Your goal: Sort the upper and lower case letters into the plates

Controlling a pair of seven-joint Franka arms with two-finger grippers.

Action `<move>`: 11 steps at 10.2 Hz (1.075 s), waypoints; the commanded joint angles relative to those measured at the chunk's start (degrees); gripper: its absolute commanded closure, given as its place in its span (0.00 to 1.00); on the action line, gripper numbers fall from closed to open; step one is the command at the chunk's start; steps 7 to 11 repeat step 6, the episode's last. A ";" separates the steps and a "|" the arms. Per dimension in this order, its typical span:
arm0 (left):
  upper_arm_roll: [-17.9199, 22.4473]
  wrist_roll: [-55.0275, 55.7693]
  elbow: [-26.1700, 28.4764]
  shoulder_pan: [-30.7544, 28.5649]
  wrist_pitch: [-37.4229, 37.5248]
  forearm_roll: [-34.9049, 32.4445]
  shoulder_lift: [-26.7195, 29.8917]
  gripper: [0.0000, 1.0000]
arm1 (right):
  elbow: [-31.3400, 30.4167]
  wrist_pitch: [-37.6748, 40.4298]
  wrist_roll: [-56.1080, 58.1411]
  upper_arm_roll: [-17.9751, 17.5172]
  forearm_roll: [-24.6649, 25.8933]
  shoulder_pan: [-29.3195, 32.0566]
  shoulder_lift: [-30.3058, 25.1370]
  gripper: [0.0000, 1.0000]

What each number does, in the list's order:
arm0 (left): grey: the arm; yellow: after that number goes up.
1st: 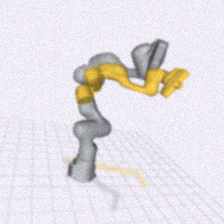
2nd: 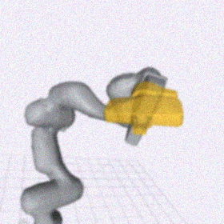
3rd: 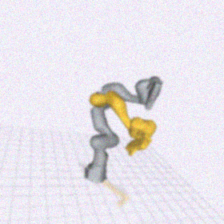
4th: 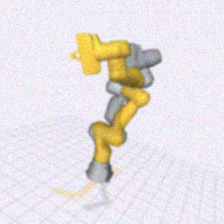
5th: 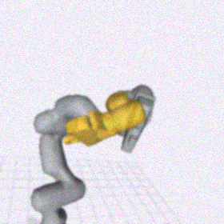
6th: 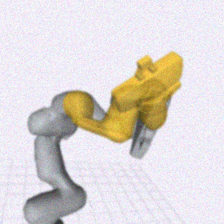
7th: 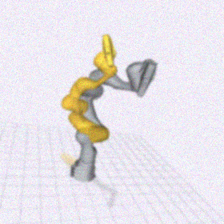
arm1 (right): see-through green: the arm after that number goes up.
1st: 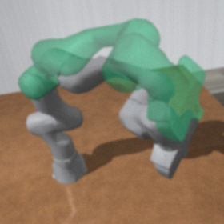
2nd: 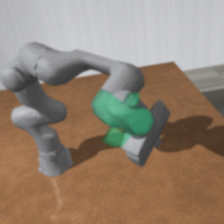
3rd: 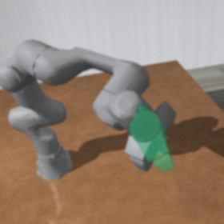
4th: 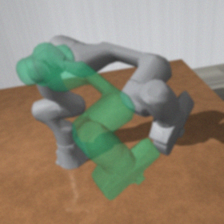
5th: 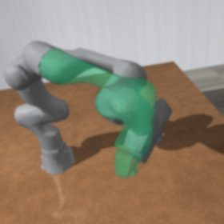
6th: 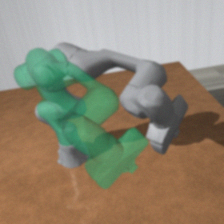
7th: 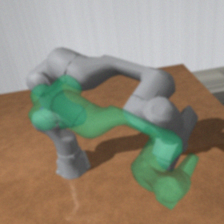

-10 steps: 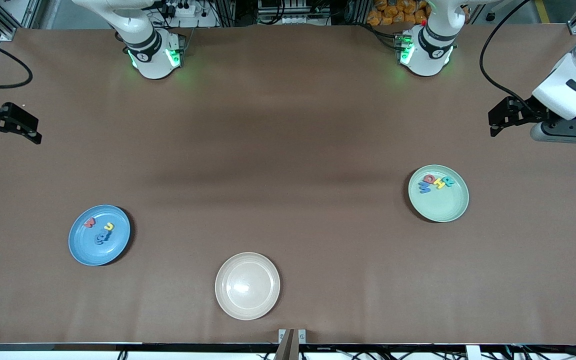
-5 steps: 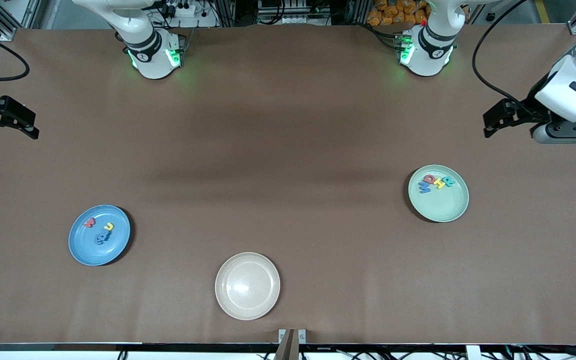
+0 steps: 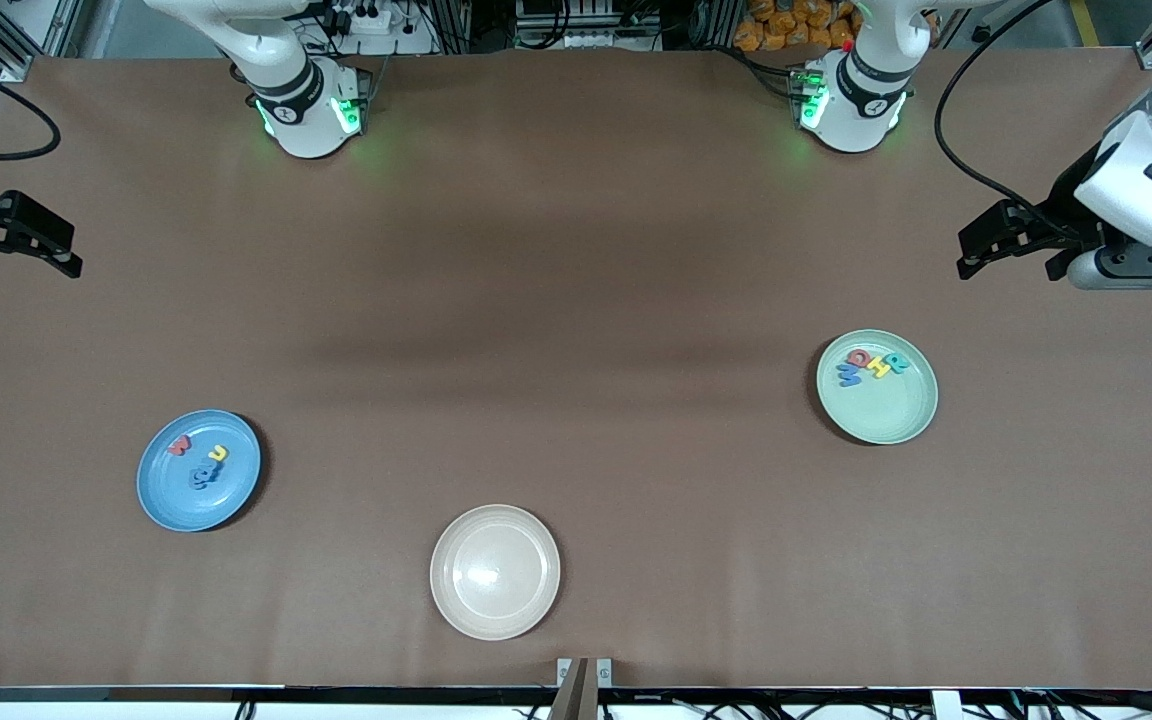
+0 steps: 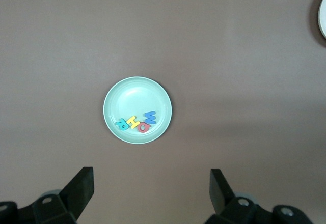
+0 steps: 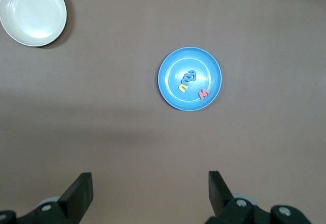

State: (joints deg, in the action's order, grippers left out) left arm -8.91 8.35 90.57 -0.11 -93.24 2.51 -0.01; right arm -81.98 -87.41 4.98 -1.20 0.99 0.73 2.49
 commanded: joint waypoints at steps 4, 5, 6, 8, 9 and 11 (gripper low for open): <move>0.30 -4.65 1.45 0.29 -0.54 -2.59 1.51 0.00 | -0.64 0.39 0.74 0.14 -1.43 0.50 -1.26 0.00; 0.30 -4.65 1.45 0.29 -0.54 -2.59 1.51 0.00 | -0.64 0.39 0.74 0.14 -1.34 0.50 -1.26 0.00; 0.30 -4.74 1.53 0.29 -0.54 -2.59 1.51 0.00 | -0.64 0.39 0.74 0.14 -1.34 0.50 -1.26 0.00; 0.30 -4.74 1.53 0.29 -0.54 -2.59 1.51 0.00 | -0.64 0.39 0.74 0.14 -1.34 0.50 -1.26 0.00; 0.30 -4.74 1.53 0.29 -0.54 -2.59 1.51 0.00 | -0.64 0.39 0.74 0.14 -1.34 0.50 -1.26 0.00; 0.30 -4.74 1.53 0.29 -0.54 -2.59 1.51 0.00 | -0.64 0.39 0.74 0.14 -1.34 0.50 -1.26 0.00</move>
